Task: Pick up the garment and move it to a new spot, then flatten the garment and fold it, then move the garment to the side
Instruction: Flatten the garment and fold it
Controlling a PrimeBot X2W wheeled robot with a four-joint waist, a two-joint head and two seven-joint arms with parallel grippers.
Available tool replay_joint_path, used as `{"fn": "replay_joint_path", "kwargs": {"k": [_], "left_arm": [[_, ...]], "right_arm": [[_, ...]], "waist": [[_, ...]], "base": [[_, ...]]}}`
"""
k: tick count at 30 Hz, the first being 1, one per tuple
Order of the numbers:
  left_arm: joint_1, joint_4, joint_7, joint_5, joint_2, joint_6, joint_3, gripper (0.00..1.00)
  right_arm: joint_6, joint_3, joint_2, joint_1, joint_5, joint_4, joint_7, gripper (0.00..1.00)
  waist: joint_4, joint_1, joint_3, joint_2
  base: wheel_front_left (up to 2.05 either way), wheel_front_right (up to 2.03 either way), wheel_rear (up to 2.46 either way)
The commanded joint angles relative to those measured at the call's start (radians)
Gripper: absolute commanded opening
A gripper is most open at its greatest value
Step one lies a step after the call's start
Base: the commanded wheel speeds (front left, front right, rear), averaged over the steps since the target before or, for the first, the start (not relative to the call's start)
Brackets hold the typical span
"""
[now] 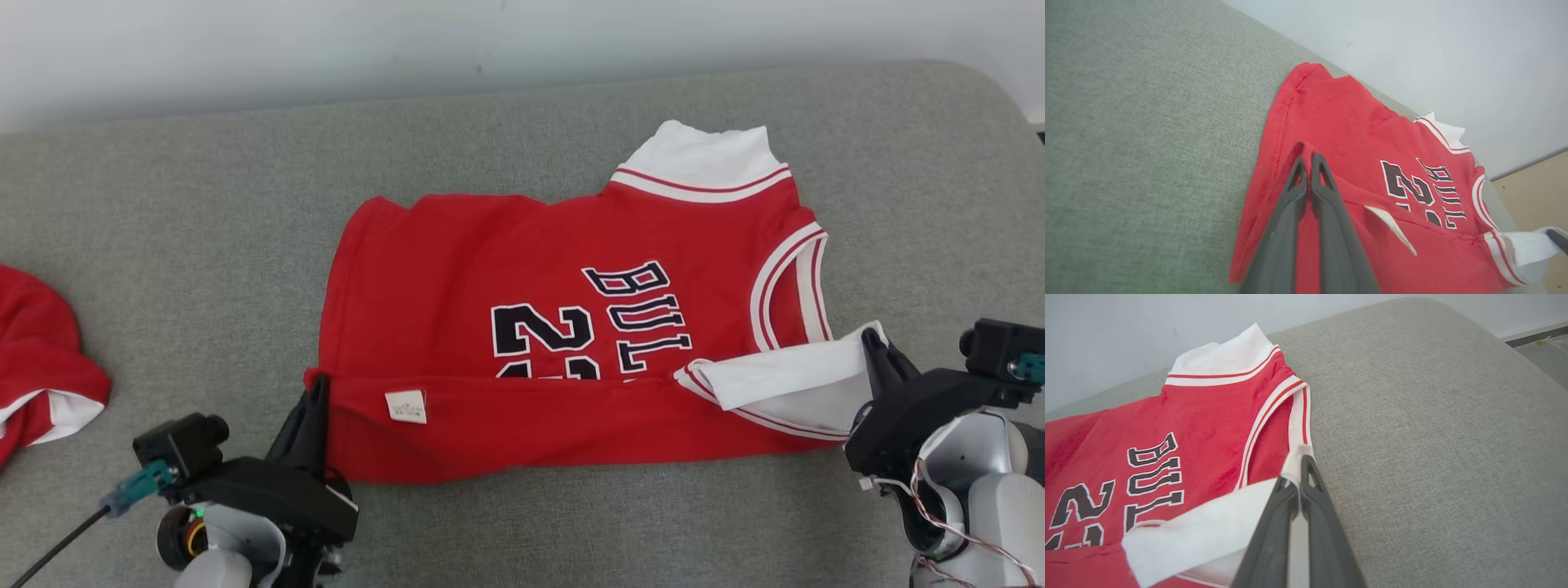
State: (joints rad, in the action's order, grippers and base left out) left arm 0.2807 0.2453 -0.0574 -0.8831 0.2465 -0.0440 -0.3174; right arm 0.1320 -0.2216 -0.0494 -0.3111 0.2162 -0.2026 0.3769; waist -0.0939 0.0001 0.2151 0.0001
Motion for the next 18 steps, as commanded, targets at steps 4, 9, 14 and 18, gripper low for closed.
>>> {"fn": "replay_joint_path", "kwargs": {"k": [4,9,14,18], "left_arm": [[0.041,0.018,-0.015,0.02,-0.005,-0.011,0.001,0.0],[0.059,0.047,-0.028,0.029,-0.009,-0.017,0.0,0.0],[0.071,0.065,-0.041,0.031,-0.012,-0.015,0.0,0.0],[0.077,0.078,-0.047,0.027,-0.013,-0.012,0.001,0.0]], "right_arm": [[-0.003,0.023,-0.001,-0.041,-0.018,-0.021,-0.018,0.0],[-0.003,0.031,-0.001,-0.082,-0.027,-0.042,-0.049,0.0],[-0.003,0.022,-0.001,-0.111,-0.029,-0.054,-0.089,0.0],[-0.003,0.023,-0.002,-0.13,-0.035,-0.069,-0.114,0.0]], "waist": [[-0.002,-0.0001,0.032,-0.0001],[0.0,-0.0001,0.047,-0.0001],[0.007,-0.0001,0.055,-0.0001],[0.014,-0.0001,0.06,-0.0001]], "base": [[0.0,0.0,0.0],[0.0,0.0,0.0],[0.0,0.0,0.0],[0.0,0.0,0.0]]}}
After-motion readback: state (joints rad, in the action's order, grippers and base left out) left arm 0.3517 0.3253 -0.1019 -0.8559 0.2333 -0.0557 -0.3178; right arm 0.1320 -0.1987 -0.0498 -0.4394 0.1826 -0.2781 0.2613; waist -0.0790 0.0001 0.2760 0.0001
